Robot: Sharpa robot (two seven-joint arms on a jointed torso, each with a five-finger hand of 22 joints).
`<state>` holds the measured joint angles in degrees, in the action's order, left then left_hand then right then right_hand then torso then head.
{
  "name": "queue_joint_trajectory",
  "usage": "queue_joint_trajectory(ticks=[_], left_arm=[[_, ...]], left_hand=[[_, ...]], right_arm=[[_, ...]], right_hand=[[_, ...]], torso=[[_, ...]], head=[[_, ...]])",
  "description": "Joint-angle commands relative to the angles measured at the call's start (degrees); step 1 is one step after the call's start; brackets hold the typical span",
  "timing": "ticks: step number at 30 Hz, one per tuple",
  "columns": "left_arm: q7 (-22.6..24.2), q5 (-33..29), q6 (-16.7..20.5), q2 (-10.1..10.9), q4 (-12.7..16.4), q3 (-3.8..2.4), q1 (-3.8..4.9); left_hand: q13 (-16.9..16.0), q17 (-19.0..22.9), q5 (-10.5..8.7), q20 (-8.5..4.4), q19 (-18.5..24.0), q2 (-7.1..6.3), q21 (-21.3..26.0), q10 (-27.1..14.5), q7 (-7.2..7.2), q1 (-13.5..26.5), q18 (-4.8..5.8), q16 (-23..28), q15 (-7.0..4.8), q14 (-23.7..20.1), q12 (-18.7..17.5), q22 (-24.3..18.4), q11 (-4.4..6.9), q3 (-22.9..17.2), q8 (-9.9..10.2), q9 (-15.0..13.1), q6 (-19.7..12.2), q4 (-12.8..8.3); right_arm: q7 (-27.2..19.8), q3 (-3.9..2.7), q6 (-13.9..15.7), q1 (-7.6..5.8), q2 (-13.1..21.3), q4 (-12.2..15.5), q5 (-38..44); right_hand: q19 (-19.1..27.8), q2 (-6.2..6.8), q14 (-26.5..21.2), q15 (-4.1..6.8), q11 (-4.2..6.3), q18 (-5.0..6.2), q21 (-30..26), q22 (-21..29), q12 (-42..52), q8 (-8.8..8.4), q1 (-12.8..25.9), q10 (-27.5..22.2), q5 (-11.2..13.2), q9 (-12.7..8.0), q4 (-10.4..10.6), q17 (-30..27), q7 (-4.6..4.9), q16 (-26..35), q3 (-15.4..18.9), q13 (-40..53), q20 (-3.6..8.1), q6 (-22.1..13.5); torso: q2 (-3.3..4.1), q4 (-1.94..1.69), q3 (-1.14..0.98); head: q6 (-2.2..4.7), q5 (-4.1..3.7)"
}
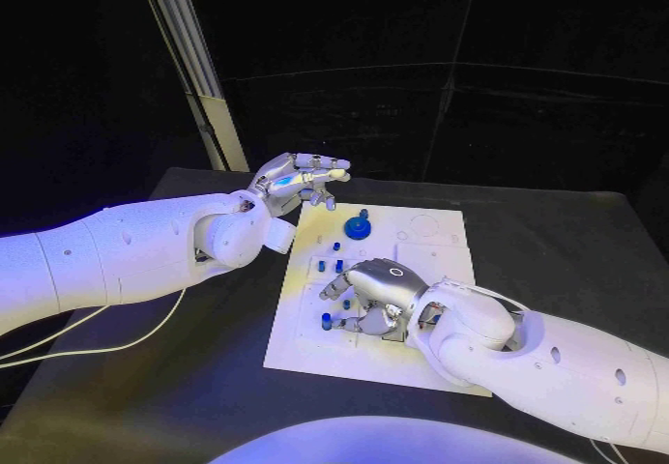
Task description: Assemble the parts on the task board
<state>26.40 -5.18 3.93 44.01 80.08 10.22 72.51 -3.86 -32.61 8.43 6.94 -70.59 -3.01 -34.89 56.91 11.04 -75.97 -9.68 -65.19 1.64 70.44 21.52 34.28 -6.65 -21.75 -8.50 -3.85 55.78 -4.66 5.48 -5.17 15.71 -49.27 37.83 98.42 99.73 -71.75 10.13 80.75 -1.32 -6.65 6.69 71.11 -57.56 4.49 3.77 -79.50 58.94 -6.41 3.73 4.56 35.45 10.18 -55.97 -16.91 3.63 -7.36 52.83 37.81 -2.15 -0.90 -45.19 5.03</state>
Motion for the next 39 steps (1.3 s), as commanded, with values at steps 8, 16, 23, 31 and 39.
queue_joint_trajectory(ticks=[8, 16, 23, 31, 39], left_arm=[[0.2, -0.1, -0.8, 0.4, 0.2, -0.03, 0.06], [0.2, -0.1, -0.6, 0.9, 0.8, -0.01, 0.06], [0.2, -0.1, -0.6, 1.2, 1.3, 0.02, 0.06], [0.3, -0.1, -0.6, 1.6, 1.6, 0.28, 0.04], [0.3, -0.1, -0.7, 1.7, 1.6, 0.51, 0.03]], left_hand=[[0.0, 0.0, 0.19, 0.04, -0.3, -0.16, -0.1, -0.4, 0.12, 0.5, -0.74, -0.3, -0.07, -0.1, 0.2, -0.1, -0.15, 0.0, -0.2, -0.1, -0.4, 0.1], [0.0, 0.0, 0.19, 0.04, -0.3, -0.16, -0.1, -0.4, 0.12, 0.5, -0.74, -0.3, -0.07, -0.1, 0.2, -0.1, -0.15, 0.0, -0.2, -0.1, -0.4, 0.1], [0.0, 0.1, 0.17, 0.05, -0.2, -0.25, -0.1, -0.5, 0.15, 0.5, -0.74, -0.3, -0.06, -0.1, 0.2, -0.1, -0.17, 0.1, -0.2, 0.0, -0.5, 0.1], [0.0, 0.1, 0.17, 0.05, -0.2, -0.25, -0.1, -0.5, 0.15, 0.5, -0.74, -0.3, -0.06, -0.1, 0.2, -0.1, -0.17, 0.1, -0.2, 0.0, -0.5, 0.1], [0.0, 0.1, 0.17, 0.05, -0.2, -0.25, -0.1, -0.5, 0.15, 0.5, -0.74, -0.3, -0.06, -0.1, 0.2, -0.1, -0.17, 0.1, -0.2, 0.0, -0.5, 0.1]], right_arm=[[-2.0, -2.79, 8.3, -0.17, 11.8, 7.4, -20.7], [10.9, -3.84, 3.9, -0.12, 21.9, 11.0, -26.1], [20.9, -3.93, 2.7, 1.27, 25.6, 12.9, -23.4], [28.9, -3.94, 0.6, 2.93, 26.5, 14.7, -15.4], [31.0, -3.94, -2.9, 4.11, 25.9, 15.0, -12.9]], right_hand=[[-3.7, -2.59, 2.2, 0.78, 1.19, -0.82, 3.3, -5.3, 5.7, 1.60, 2.1, 8.8, -1.3, 0.8, 2.4, 5.6, -0.17, -3.9, 3.8, 1.4, 0.53, 3.5], [-9.3, -3.57, 4.9, 3.96, 5.15, -2.85, 9.7, -15.1, 17.5, 4.66, 7.8, 20.4, -9.3, 1.3, 8.7, 18.7, -3.57, -13.7, 9.8, 10.3, 3.78, 6.8], [-10.4, -4.94, 5.0, 4.33, 5.15, -3.51, 11.6, -18.1, 35.2, 7.68, 13.4, 17.7, -7.9, 1.6, 11.8, 24.8, -3.66, -18.1, 18.1, 30.1, 3.74, 4.2], [-11.3, -4.94, 5.2, 3.99, 5.10, -3.84, 12.8, -20.3, 49.1, 12.89, 13.7, 17.1, -6.6, 2.6, 12.3, 29.3, -3.84, -20.8, 24.4, 46.9, 3.74, 2.0], [-12.4, -6.01, 6.1, 4.03, 5.25, -4.32, 14.0, -22.5, 57.7, 15.89, 13.3, 19.6, -7.4, 3.3, 12.2, 35.7, -4.02, -24.3, 25.6, 57.2, 3.78, 0.9]], torso=[[-0.41, 0.51, 0.17], [-0.88, 1.64, 0.41], [-1.09, 2.48, 0.45], [-1.06, 2.87, 0.46], [-0.98, 2.71, 0.45]], head=[[1.20, -2.62], [1.70, -6.67], [1.63, -8.69], [1.37, -9.73], [1.16, -10.03]])
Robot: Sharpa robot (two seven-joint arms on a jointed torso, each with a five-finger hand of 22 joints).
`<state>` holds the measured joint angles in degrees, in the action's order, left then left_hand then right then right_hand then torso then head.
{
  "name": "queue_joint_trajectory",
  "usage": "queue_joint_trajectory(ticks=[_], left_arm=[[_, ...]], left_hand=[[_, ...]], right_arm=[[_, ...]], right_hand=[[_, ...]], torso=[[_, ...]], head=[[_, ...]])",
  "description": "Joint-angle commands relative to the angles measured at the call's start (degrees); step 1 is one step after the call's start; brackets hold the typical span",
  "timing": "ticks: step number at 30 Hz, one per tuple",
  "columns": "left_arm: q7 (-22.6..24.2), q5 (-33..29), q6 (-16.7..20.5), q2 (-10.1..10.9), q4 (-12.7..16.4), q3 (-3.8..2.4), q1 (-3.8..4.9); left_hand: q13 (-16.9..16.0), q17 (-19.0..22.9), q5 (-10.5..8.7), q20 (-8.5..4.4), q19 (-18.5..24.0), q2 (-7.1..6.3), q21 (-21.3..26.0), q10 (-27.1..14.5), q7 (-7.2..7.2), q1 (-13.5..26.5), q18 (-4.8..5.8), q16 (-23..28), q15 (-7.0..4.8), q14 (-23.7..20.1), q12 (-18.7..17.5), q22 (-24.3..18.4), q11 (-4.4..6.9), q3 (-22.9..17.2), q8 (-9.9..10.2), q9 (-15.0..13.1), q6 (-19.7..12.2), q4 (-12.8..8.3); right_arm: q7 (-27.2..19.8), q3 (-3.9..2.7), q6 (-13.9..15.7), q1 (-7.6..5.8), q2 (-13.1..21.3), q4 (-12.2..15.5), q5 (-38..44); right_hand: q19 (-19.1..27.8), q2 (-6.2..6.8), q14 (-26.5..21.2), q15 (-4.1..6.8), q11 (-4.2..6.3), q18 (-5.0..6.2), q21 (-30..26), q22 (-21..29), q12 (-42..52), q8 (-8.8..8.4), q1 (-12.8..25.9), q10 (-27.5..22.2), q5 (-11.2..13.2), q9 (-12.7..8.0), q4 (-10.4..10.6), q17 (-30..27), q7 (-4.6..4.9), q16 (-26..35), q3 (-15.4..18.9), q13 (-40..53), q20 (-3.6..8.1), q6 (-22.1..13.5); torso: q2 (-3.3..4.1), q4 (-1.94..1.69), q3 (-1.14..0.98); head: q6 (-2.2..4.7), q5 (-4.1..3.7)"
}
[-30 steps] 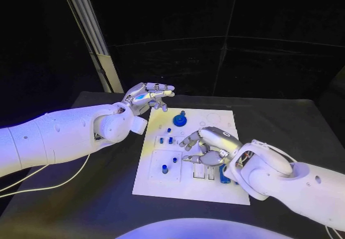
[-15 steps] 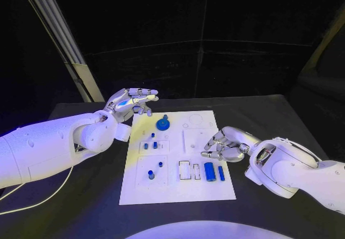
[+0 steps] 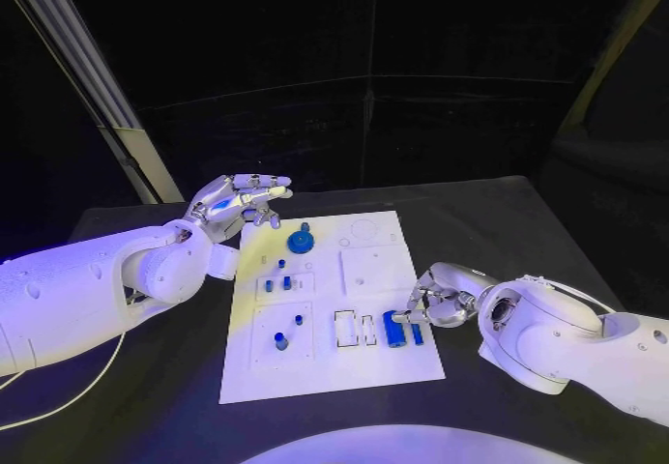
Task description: Assemble the parts on the task board
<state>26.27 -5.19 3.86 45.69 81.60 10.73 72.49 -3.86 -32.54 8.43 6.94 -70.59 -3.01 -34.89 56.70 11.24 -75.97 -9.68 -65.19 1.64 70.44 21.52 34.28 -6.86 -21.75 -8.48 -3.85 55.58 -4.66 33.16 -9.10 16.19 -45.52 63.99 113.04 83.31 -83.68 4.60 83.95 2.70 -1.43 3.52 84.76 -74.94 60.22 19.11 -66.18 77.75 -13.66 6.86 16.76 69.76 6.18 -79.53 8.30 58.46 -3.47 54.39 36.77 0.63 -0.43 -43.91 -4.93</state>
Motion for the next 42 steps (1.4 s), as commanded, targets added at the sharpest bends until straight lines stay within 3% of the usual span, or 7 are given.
queue_joint_trajectory(ticks=[1, 6, 19, 22, 28, 35, 42], left_arm=[[0.4, -0.1, -0.6, 0.1, 0.1, 0.02, 0.05], [0.4, -0.1, -0.6, 0.1, 0.1, 0.06, 0.04], [0.2, -0.1, -0.8, 0.2, -0.1, 0.10, 0.02], [0.2, -0.1, -0.9, 0.1, -0.1, 0.10, 0.01], [0.2, -0.1, -0.9, 0.2, -0.1, 0.11, 0.01], [0.0, -0.1, -1.0, 0.2, -0.1, 0.12, 0.00], [-0.3, -0.1, -1.2, 0.2, -0.1, 0.13, 0.00]], left_hand=[[0.0, 0.0, 0.18, 0.05, -0.2, -0.25, -0.1, -0.3, -0.06, 0.5, -0.74, -0.3, -0.06, -0.1, 0.2, -0.1, 0.04, 0.1, -0.3, 0.0, -0.3, 0.1], [0.0, 0.0, 0.18, 0.05, -0.2, -0.25, -0.1, -0.3, -0.06, 0.5, -0.74, -0.3, -0.06, -0.1, 0.2, -0.1, 0.04, 0.1, -0.3, 0.0, -0.3, 0.1], [0.0, 0.0, 0.18, 0.05, -0.2, -0.25, -0.1, -0.3, -0.06, 0.5, -0.74, -0.3, -0.06, -0.1, 0.2, -0.1, 0.04, 0.1, -0.3, 0.0, -0.3, 0.1], [0.0, 0.0, 0.18, 0.05, -0.2, -0.25, -0.1, -0.3, -0.06, 0.5, -0.74, -0.3, -0.06, -0.1, 0.2, -0.1, 0.04, 0.1, -0.3, 0.0, -0.3, 0.1], [0.0, 0.0, 0.18, 0.05, -0.2, -0.25, -0.1, -0.3, -0.06, 0.5, -0.74, -0.3, -0.06, -0.1, 0.2, -0.1, 0.04, 0.1, -0.3, 0.0, -0.3, 0.1], [0.0, 0.2, 0.17, 0.07, -0.2, -0.28, -0.1, -0.4, -0.04, 0.6, -0.74, -0.3, -0.04, -0.2, 0.3, -0.1, 0.02, 0.1, -0.3, 0.0, -0.4, 0.0], [0.0, 0.2, 0.17, 0.07, -0.2, -0.28, -0.1, -0.4, -0.04, 0.6, -0.74, -0.3, -0.04, -0.2, 0.3, -0.1, 0.02, 0.1, -0.3, 0.0, -0.4, 0.0]], right_arm=[[3.4, -0.01, -3.5, 0.52, -0.4, 0.4, 3.7], [3.3, -0.02, -3.3, 0.90, -1.2, 0.3, 4.7], [2.9, -0.02, -3.5, 1.19, -3.4, -0.7, 7.7], [3.0, -0.02, -4.0, 1.29, -3.9, -1.2, 8.4], [3.6, -0.02, -6.2, 1.83, -5.4, -2.7, 11.0], [4.2, -0.02, -9.9, 2.87, -6.6, -3.4, 15.7], [4.6, -0.02, -10.7, 3.19, -7.1, -3.6, 17.1]], right_hand=[[-0.6, -0.55, 3.0, 0.00, 0.00, -1.20, 0.4, -5.3, 2.7, 0.85, 0.0, 1.0, -0.1, 0.2, 0.0, 1.8, -0.01, -1.0, 0.5, 3.3, -0.12, -0.8], [-0.8, -0.61, 3.1, -0.03, 0.00, -1.30, 0.7, -5.8, 4.6, 1.58, -0.3, 1.5, -0.2, 0.3, 0.0, 2.8, -0.02, -1.5, 0.8, 5.5, -0.16, -1.2], [-1.5, -1.57, 3.3, -0.05, 0.04, -1.57, 1.4, -7.1, 9.1, 3.48, -2.1, 3.1, -0.8, 0.8, -0.2, 5.1, -0.10, -2.8, 1.1, 10.9, -0.22, -1.8], [-1.5, -1.88, 3.3, -0.05, 0.05, -1.59, 1.4, -7.1, 9.6, 3.86, -2.7, 3.2, -1.5, 0.9, -0.2, 5.3, -0.11, -2.8, 1.2, 11.5, -0.22, -1.9], [-1.5, -2.42, 3.3, -0.06, 0.06, -1.62, 1.5, -7.3, 10.1, 4.55, -4.0, 3.2, -2.7, 1.0, -0.4, 5.6, -0.12, -3.0, 1.5, 12.3, -0.24, -2.2], [-1.6, -2.83, 3.3, 0.01, 0.19, -1.65, 1.6, -7.5, 10.2, 5.17, -5.5, 3.2, -2.8, 1.3, -0.6, 5.8, -0.29, -3.1, 1.6, 12.8, -0.21, -1.8], [-1.6, -3.31, 3.3, 0.15, 0.39, -1.66, 1.6, -7.6, 10.0, 5.75, -6.3, 3.2, -2.9, 1.7, -0.6, 5.9, -0.56, -3.1, 1.8, 12.9, -0.13, -1.0]], torso=[[0.07, -0.10, -0.02], [0.05, -0.18, 0.05], [0.08, 0.05, 0.08], [0.10, -0.07, 0.10], [0.06, -0.19, 0.08], [0.06, -0.06, 0.11], [0.00, 0.03, 0.11]], head=[[-0.17, -0.03], [-0.30, 0.04], [-0.79, 0.37], [-0.87, 0.33], [-1.01, 0.42], [-1.13, 0.58], [-1.10, 0.64]])
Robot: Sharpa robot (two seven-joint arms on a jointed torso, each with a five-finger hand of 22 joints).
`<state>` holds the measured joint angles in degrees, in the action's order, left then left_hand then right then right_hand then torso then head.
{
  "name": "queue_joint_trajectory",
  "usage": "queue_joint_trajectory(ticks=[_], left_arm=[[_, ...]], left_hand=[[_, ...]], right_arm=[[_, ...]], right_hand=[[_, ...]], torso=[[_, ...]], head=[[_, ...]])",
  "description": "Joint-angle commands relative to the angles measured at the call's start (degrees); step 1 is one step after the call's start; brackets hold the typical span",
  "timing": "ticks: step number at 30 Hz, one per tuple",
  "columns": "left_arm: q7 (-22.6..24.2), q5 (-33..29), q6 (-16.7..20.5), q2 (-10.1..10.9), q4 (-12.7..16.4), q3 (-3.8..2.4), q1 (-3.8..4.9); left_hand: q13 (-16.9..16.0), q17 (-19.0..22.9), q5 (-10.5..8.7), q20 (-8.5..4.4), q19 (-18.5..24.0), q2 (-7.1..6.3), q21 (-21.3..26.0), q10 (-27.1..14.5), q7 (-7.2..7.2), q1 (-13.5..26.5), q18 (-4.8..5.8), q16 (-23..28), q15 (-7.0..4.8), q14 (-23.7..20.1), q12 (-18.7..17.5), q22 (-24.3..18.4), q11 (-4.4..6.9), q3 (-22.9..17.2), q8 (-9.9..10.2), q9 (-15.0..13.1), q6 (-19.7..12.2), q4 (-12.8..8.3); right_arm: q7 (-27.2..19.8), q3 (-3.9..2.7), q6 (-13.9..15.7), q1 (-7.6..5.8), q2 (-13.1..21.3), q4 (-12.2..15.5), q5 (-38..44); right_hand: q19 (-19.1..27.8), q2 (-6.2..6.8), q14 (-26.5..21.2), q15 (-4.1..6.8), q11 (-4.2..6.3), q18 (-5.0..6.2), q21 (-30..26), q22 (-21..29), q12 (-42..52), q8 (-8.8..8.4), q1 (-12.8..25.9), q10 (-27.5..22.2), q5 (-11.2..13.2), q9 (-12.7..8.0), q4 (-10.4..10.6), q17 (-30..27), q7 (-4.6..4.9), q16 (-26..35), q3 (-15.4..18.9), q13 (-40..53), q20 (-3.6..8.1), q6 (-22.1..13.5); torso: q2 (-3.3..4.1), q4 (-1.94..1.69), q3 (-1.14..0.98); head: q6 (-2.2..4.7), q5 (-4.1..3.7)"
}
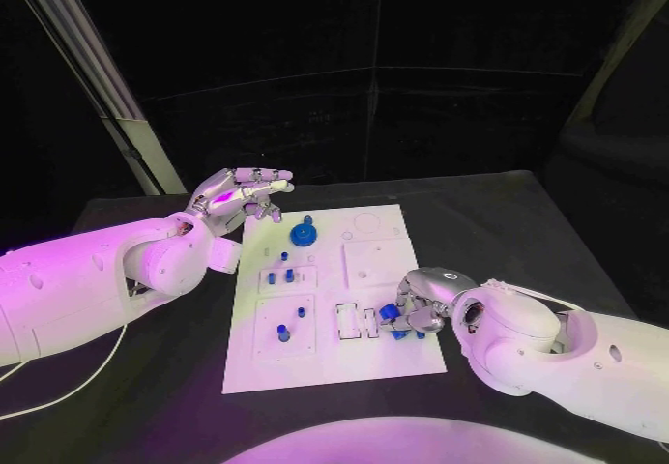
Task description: Assemble the parts on the task board
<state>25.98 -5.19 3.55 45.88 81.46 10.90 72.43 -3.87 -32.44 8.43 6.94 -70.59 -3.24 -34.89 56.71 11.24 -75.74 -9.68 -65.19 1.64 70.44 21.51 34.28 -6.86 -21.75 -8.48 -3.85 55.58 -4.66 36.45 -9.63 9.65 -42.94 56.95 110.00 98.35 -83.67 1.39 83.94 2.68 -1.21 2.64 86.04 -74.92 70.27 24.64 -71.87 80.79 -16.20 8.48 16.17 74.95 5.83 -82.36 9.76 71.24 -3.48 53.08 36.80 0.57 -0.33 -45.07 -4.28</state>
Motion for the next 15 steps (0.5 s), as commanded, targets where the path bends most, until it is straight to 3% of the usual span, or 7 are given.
queue_joint_trajectory(ticks=[1, 6, 9, 12, 15], left_arm=[[0.0, -0.1, -0.9, 0.0, 0.0, -0.03, 0.06], [-0.2, -0.1, -1.0, 0.1, 0.1, -0.02, 0.06], [-0.2, -0.1, -1.1, 0.1, 0.1, -0.02, 0.05], [-0.2, -0.1, -1.1, 0.1, 0.1, -0.01, 0.03], [-0.2, -0.1, -1.2, 0.2, 0.1, -0.01, 0.00]], left_hand=[[0.0, 0.1, 0.17, 0.07, -0.2, -0.05, -0.1, -0.4, -0.04, 0.3, -0.74, -0.3, -0.04, -0.2, 0.3, -0.1, 0.02, 0.1, -0.3, 0.0, -0.4, 0.0], [0.0, 0.1, 0.17, 0.07, -0.2, -0.05, -0.1, -0.4, -0.04, 0.3, -0.74, -0.3, -0.04, -0.2, 0.3, -0.1, 0.02, 0.1, -0.3, 0.0, -0.4, 0.0], [0.0, 0.1, 0.18, 0.07, -0.2, -0.07, -0.1, -0.4, -0.03, 0.3, -0.74, -0.2, -0.03, -0.2, 0.3, -0.1, 0.01, 0.1, -0.3, 0.0, -0.4, 0.0], [0.0, 0.1, 0.18, 0.07, -0.2, -0.07, -0.1, -0.4, -0.03, 0.3, -0.74, -0.2, -0.03, -0.2, 0.3, -0.1, 0.01, 0.1, -0.3, 0.0, -0.4, 0.0], [0.0, 0.1, 0.18, 0.07, -0.2, -0.07, -0.1, -0.4, -0.03, 0.3, -0.74, -0.2, -0.03, -0.2, 0.3, -0.1, 0.01, 0.1, -0.3, 0.0, -0.4, 0.0]], right_arm=[[1.3, 0.52, -4.0, 0.62, -0.1, -0.5, 2.2], [1.7, 0.51, -1.9, 0.67, -0.2, -0.3, 2.2], [1.7, 0.51, 0.4, 0.69, -0.2, 0.1, 0.9], [0.9, 0.50, 4.9, 0.69, 0.0, 0.8, -2.2], [-2.3, 0.49, 11.2, 0.70, 0.2, 1.9, -5.8]], right_hand=[[-1.6, -0.24, 3.3, 0.23, 0.27, -0.78, 0.4, -7.6, 0.0, 0.39, -0.6, 0.2, -0.4, 0.2, 0.1, 0.8, -0.32, -0.2, 0.5, 0.2, -0.08, 0.7], [-1.7, -1.50, 3.3, 0.69, 0.84, -0.81, 0.4, -7.8, -0.1, 1.24, -1.2, 0.3, -1.4, 1.2, 0.1, 0.8, -1.00, -0.2, 0.6, 0.4, 0.29, 2.5], [-1.8, -2.13, 3.3, 1.01, 1.18, -0.87, 0.5, -8.0, -0.1, 1.41, -1.9, 0.6, -3.9, 1.8, 0.0, 0.9, -1.35, -0.2, 0.6, 0.6, 0.62, 3.3], [-1.9, -2.32, 3.3, 1.18, 1.35, -0.89, 0.6, -8.1, -0.4, 1.33, -2.1, 0.7, -5.7, 2.2, 0.1, 0.9, -1.51, -0.1, 0.9, 0.6, 0.81, 3.6], [-1.9, -2.65, 3.3, 1.22, 1.37, -0.87, 0.5, -8.0, -0.5, 1.19, -1.8, 0.7, -6.0, 2.5, 0.3, 0.9, -1.52, -0.1, 1.1, 0.6, 0.89, 3.7]], torso=[[-0.03, 0.07, 0.01], [0.00, 0.04, 0.00], [-0.01, 0.08, -0.04], [-0.02, 0.04, -0.06], [-0.02, 0.01, 0.00]], head=[[0.09, 0.01], [0.14, 0.03], [0.24, 0.08], [0.32, 0.17], [0.38, 0.11]])
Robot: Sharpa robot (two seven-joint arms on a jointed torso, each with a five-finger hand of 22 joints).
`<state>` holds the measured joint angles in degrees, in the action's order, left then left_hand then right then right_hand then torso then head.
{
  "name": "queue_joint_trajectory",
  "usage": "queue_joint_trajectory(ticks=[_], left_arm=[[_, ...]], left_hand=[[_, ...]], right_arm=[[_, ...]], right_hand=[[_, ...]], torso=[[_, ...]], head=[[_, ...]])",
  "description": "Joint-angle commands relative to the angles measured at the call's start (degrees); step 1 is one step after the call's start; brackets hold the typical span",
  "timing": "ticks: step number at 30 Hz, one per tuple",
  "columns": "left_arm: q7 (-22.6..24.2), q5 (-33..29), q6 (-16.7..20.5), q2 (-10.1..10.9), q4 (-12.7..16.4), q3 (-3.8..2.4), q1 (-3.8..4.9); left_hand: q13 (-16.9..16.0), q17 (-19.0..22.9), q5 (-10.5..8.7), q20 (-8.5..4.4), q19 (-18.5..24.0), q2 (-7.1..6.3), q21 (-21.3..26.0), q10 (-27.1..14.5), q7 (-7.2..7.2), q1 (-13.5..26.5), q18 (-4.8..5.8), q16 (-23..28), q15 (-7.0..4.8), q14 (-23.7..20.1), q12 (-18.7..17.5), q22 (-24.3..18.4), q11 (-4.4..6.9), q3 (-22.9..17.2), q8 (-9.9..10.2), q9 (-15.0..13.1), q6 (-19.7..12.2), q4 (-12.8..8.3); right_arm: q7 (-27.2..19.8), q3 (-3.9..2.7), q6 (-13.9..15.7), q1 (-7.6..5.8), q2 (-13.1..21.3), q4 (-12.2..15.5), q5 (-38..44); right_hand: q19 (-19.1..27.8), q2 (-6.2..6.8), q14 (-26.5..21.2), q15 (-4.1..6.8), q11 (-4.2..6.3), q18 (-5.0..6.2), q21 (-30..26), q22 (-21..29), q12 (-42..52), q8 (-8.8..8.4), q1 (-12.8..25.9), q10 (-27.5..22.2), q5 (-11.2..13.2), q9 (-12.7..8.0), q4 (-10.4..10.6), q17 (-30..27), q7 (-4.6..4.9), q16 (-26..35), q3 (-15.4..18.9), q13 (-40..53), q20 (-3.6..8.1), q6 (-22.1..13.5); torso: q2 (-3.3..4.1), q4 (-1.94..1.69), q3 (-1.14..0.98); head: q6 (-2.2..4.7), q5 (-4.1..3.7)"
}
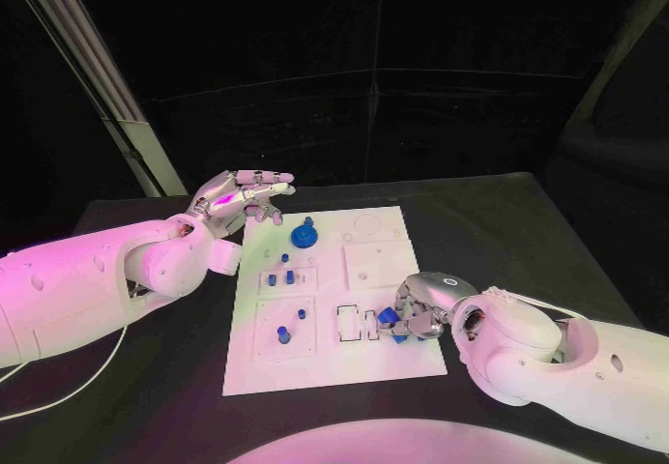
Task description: Assemble the parts on the task board
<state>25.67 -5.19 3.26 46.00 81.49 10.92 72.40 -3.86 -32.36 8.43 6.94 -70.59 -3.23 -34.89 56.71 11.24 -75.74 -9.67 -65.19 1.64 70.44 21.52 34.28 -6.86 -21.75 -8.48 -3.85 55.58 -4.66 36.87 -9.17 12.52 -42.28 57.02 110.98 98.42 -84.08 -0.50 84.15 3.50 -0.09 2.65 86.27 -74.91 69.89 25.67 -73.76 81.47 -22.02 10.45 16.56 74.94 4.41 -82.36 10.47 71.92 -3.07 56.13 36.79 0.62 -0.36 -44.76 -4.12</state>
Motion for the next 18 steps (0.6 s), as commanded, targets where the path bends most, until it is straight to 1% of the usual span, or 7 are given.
queue_joint_trajectory(ticks=[1, 2, 5, 7, 9, 12, 18], left_arm=[[0.1, -0.1, -0.9, 0.0, 0.1, -0.03, 0.03], [0.1, -0.1, -0.9, 0.0, 0.1, -0.03, 0.02], [0.1, -0.1, -0.9, 0.0, 0.1, -0.02, 0.00], [0.0, -0.1, -0.9, 0.0, 0.1, -0.02, -0.01], [0.0, -0.1, -1.0, 0.0, 0.1, -0.02, -0.02], [0.0, -0.1, -1.0, 0.0, 0.1, -0.02, -0.02], [-0.1, -0.1, -1.1, -0.2, 0.1, -0.01, -0.02]], left_hand=[[0.0, 0.1, 0.18, 0.07, -0.2, -0.08, -0.1, -0.4, -0.03, 0.3, -0.74, -0.2, -0.03, -0.2, 0.3, -0.1, 0.01, 0.1, -0.3, 0.0, -0.4, 0.0], [0.0, 0.1, 0.18, 0.07, -0.2, -0.08, -0.1, -0.4, -0.03, 0.3, -0.74, -0.2, -0.03, -0.2, 0.3, -0.1, 0.01, 0.1, -0.3, 0.0, -0.4, 0.0], [0.0, 0.1, 0.18, 0.07, -0.2, -0.08, -0.1, -0.4, -0.03, 0.3, -0.74, -0.2, -0.03, -0.2, 0.3, -0.1, 0.01, 0.1, -0.3, 0.0, -0.4, 0.0], [0.0, 0.1, 0.18, 0.07, -0.2, -0.08, -0.1, -0.4, -0.03, 0.3, -0.74, -0.2, -0.03, -0.2, 0.3, -0.1, 0.01, 0.1, -0.3, 0.0, -0.4, 0.0], [0.0, 0.1, 0.18, 0.07, -0.2, -0.08, -0.1, -0.4, -0.03, 0.3, -0.74, -0.2, -0.03, -0.2, 0.3, -0.1, 0.01, 0.1, -0.3, 0.0, -0.4, 0.0], [0.0, 0.1, 0.18, 0.07, -0.2, -0.08, -0.1, -0.4, -0.03, 0.3, -0.74, -0.2, -0.03, -0.2, 0.3, -0.1, 0.01, 0.1, -0.3, 0.0, -0.4, 0.0], [0.0, 0.1, 0.18, 0.07, -0.2, -0.08, -0.1, -0.4, -0.03, 0.3, -0.74, -0.2, -0.03, -0.2, 0.3, -0.1, 0.01, 0.1, -0.3, 0.0, -0.4, 0.0]], right_arm=[[-3.4, 0.03, 9.5, 0.04, 0.1, 1.2, -6.5], [-4.4, 0.03, 11.3, 0.04, 0.2, 1.6, -7.6], [-6.1, 0.02, 14.7, 0.04, 0.2, 2.1, -9.8], [-6.9, 0.01, 16.7, 0.03, 0.2, 2.4, -11.4], [-7.2, 0.01, 17.8, 0.03, 0.1, 2.5, -12.3], [-6.9, 0.01, 17.8, 0.02, -0.2, 2.5, -13.4], [-5.4, 0.00, 14.7, 0.01, -2.1, 1.4, -14.9]], right_hand=[[-1.4, -0.79, 3.1, 0.40, 0.25, -0.88, 0.3, -8.0, -0.2, 0.15, 0.1, 0.0, -0.1, 0.5, 0.0, 0.8, -0.10, 0.0, 0.4, -0.1, 0.49, 0.6], [-1.4, -0.79, 3.1, 0.40, 0.25, -0.88, 0.3, -8.0, -0.2, 0.15, 0.1, 0.0, -0.1, 0.5, 0.0, 0.8, -0.10, 0.0, 0.4, -0.1, 0.49, 0.6], [-1.4, -0.81, 3.1, 0.40, 0.25, -0.87, 0.3, -8.0, -0.3, 0.14, 0.1, -0.1, -0.2, 0.5, -0.1, 0.6, -0.11, 0.1, 0.4, -0.2, 0.49, 0.6], [-1.4, -1.02, 3.1, 0.46, 0.31, -0.85, 0.3, -7.9, -0.4, -0.01, -0.2, 0.0, -1.2, 0.8, -0.2, 0.6, -0.15, 0.1, 0.5, -0.1, 0.56, 0.6], [-1.4, -1.06, 3.1, 0.47, 0.32, -0.84, 0.2, -7.9, -0.4, -0.04, -0.2, 0.0, -1.4, 0.8, -0.2, 0.6, -0.15, 0.1, 0.5, -0.1, 0.57, 0.6], [-1.4, -1.16, 3.1, 0.47, 0.31, -0.85, 0.3, -7.9, -0.5, -0.08, -0.2, 0.0, -1.5, 0.9, -0.1, 0.6, -0.14, 0.1, 0.5, -0.1, 0.58, 0.6], [-1.5, -1.56, 3.1, 0.47, 0.31, -0.88, 0.3, -8.0, -0.5, -0.21, 0.2, 0.1, -1.1, 1.1, 0.0, 0.8, -0.15, 0.1, 0.8, 0.0, 0.60, 0.7]], torso=[[-0.01, -0.06, 0.02], [0.04, -0.09, 0.01], [0.05, -0.13, 0.01], [0.00, -0.17, 0.06], [0.00, -0.19, 0.07], [0.04, -0.15, 0.09], [0.06, -0.16, 0.11]], head=[[0.08, -0.05], [0.14, -0.01], [0.22, 0.02], [0.17, 0.07], [0.15, 0.11], [0.15, 0.29], [0.08, 0.69]])
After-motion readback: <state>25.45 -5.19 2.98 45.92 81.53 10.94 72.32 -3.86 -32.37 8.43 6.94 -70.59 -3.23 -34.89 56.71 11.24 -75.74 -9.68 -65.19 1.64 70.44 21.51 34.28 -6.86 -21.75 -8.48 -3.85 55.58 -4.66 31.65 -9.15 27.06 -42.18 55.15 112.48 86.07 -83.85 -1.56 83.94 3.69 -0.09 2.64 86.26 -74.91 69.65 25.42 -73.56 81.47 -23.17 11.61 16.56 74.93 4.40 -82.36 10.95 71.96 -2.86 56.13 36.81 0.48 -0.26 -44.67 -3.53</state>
